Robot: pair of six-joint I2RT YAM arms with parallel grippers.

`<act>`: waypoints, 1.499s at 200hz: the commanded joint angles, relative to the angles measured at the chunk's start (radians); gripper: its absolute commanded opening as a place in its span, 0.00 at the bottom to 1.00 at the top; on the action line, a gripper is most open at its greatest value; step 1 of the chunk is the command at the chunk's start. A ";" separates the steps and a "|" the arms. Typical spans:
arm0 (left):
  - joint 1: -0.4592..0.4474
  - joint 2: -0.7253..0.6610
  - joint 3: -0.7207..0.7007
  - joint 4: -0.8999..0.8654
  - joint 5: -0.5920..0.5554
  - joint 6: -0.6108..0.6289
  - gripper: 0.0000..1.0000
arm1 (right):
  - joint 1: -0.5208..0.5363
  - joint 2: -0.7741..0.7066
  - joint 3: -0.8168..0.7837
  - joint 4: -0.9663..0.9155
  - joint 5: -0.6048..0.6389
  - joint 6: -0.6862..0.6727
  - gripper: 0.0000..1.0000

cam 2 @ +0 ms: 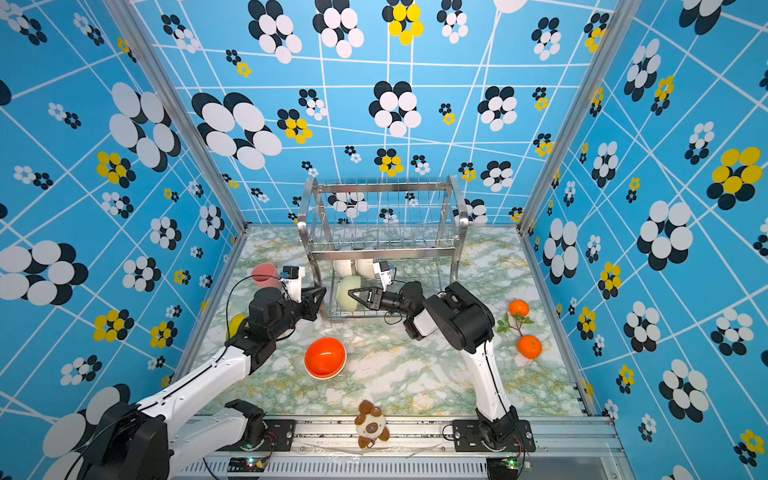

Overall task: Load bowls into a dish rack
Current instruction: Place the bowl in the dish rack.

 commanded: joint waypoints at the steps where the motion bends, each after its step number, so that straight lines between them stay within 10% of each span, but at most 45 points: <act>1: 0.007 0.003 0.036 0.013 -0.061 -0.083 0.00 | -0.006 0.024 -0.024 -0.126 -0.032 0.022 0.13; 300: -0.001 0.026 0.033 0.043 -0.053 -0.096 0.00 | 0.126 0.021 0.039 -0.262 -0.012 -0.042 0.23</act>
